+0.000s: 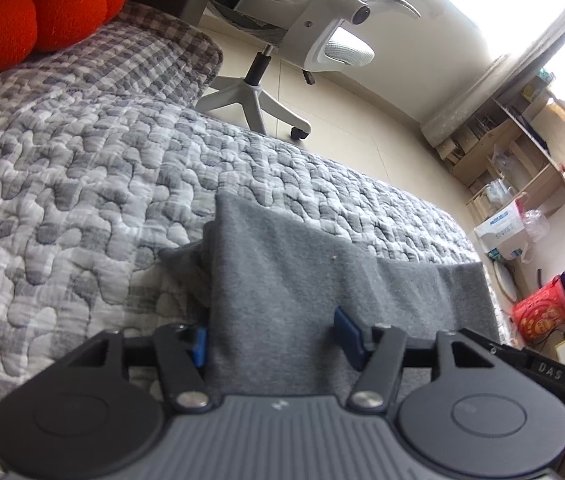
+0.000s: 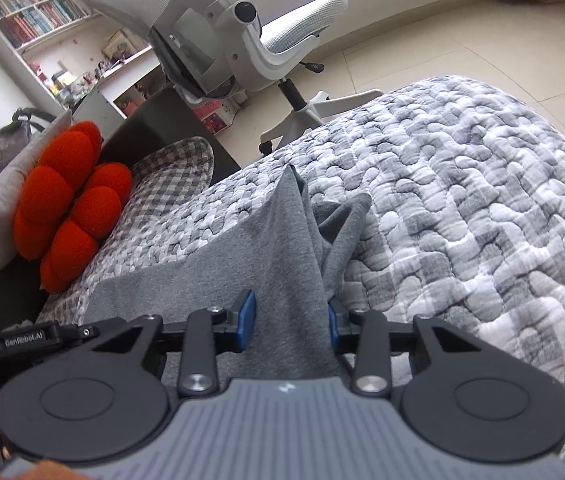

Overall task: Fold clothes
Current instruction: 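Close the right gripper on the shirt edge while the left gripper closes on it too, then lift the folded grey shirt off the bed with both closed grippers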

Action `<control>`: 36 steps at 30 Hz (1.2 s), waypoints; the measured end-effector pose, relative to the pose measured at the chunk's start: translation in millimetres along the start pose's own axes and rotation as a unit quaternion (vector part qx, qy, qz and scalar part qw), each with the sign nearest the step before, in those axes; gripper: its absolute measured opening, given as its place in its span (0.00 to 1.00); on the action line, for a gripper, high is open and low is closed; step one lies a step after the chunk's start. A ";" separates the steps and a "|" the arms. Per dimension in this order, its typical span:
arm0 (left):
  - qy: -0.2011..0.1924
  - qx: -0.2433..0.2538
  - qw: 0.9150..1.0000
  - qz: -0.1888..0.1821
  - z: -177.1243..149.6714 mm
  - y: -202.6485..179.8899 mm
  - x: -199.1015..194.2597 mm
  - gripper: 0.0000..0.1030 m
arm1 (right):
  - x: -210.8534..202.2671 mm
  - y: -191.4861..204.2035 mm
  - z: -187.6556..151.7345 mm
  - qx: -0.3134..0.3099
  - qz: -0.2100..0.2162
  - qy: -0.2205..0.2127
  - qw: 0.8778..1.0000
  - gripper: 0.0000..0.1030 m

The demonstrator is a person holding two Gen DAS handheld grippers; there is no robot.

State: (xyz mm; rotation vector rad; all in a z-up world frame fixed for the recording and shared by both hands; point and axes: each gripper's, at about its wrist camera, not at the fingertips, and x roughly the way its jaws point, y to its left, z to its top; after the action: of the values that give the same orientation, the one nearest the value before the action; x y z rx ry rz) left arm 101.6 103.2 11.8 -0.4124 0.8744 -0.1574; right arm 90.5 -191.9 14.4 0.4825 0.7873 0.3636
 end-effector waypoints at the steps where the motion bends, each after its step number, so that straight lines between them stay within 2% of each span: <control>1: -0.001 0.006 1.000 0.005 -0.2 -2.5 0.8 0.59 | 0.0 0.8 -0.8 -0.002 -0.001 -0.002 1.000 0.38; 4: -0.004 0.009 1.000 0.015 -1.0 -5.4 0.6 0.58 | 0.2 2.1 -1.6 -0.005 -0.003 -0.003 1.000 0.38; 9: -0.007 0.028 0.999 0.030 -0.7 -9.7 -1.2 0.35 | 2.0 8.4 -1.3 -0.025 -0.014 0.001 1.000 0.37; 14: -0.019 0.053 0.997 0.051 -2.5 -21.3 -4.3 0.26 | 2.4 26.1 -6.6 -0.077 -0.041 -0.007 0.996 0.27; 18: -0.033 0.069 0.994 0.072 -3.1 -30.4 -10.3 0.24 | -1.1 39.2 -10.6 -0.123 -0.064 -0.024 0.990 0.22; 25: -0.055 0.111 0.986 0.115 -9.7 -50.3 -16.8 0.23 | -0.4 48.6 -14.2 -0.156 -0.083 -0.037 0.983 0.21; 29: -0.065 0.126 0.982 0.125 -11.7 -57.4 -21.0 0.23 | 1.2 58.3 -19.7 -0.187 -0.097 -0.048 0.976 0.21; 36: -0.085 0.144 0.976 0.141 -15.6 -67.3 -26.1 0.23 | -1.1 66.0 -20.9 -0.204 -0.100 -0.060 0.972 0.21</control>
State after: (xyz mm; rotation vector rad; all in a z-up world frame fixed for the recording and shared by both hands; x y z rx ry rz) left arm 75.2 45.3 49.3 -0.0277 0.7184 0.0139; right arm 65.6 -131.8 37.9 0.0377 0.6151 0.2947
